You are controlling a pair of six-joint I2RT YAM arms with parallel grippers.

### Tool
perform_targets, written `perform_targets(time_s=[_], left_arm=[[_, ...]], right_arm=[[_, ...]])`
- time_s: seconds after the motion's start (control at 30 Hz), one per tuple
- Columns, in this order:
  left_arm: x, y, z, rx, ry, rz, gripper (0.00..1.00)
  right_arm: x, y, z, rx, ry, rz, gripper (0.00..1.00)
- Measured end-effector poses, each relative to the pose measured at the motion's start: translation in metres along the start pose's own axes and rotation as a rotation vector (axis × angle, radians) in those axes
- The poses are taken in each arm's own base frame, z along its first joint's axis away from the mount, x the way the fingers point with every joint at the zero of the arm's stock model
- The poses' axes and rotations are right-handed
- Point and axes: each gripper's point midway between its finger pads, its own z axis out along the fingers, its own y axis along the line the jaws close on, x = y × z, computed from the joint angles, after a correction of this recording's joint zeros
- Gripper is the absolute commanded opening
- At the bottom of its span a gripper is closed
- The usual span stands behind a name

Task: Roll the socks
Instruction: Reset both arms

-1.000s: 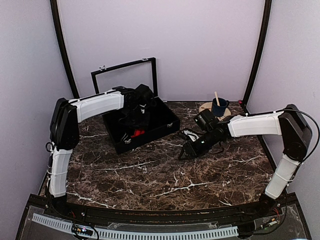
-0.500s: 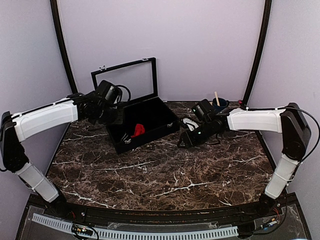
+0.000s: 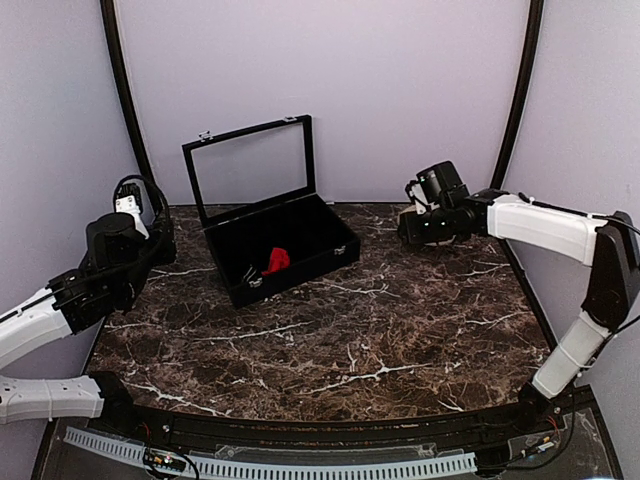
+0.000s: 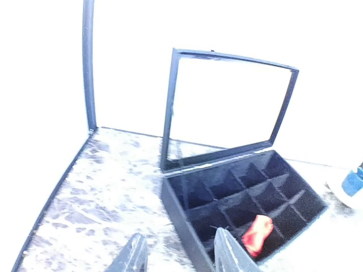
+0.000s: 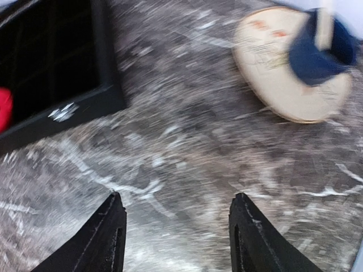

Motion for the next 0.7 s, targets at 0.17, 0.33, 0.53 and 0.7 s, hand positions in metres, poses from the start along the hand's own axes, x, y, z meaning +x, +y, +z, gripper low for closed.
perform_targets(time_s=[0.17, 0.33, 0.53, 0.7], left_arm=[[0.007, 0.012, 0.001, -0.055, -0.007, 0.051, 0.44], [0.012, 0.017, -0.002, -0.060, -0.011, 0.110, 0.45], [0.023, 0.017, -0.004, -0.024, 0.003, 0.164, 0.45], [0.028, 0.017, -0.006, -0.008, 0.008, 0.179, 0.45]], right_arm=[[-0.025, -0.063, -0.040, 0.217, -0.137, 0.094, 0.68], [-0.017, -0.093, -0.076, 0.340, -0.216, 0.120, 0.69], [0.009, -0.117, -0.104, 0.436, -0.254, 0.146, 0.68], [0.017, -0.125, -0.124, 0.449, -0.294, 0.176, 0.70]])
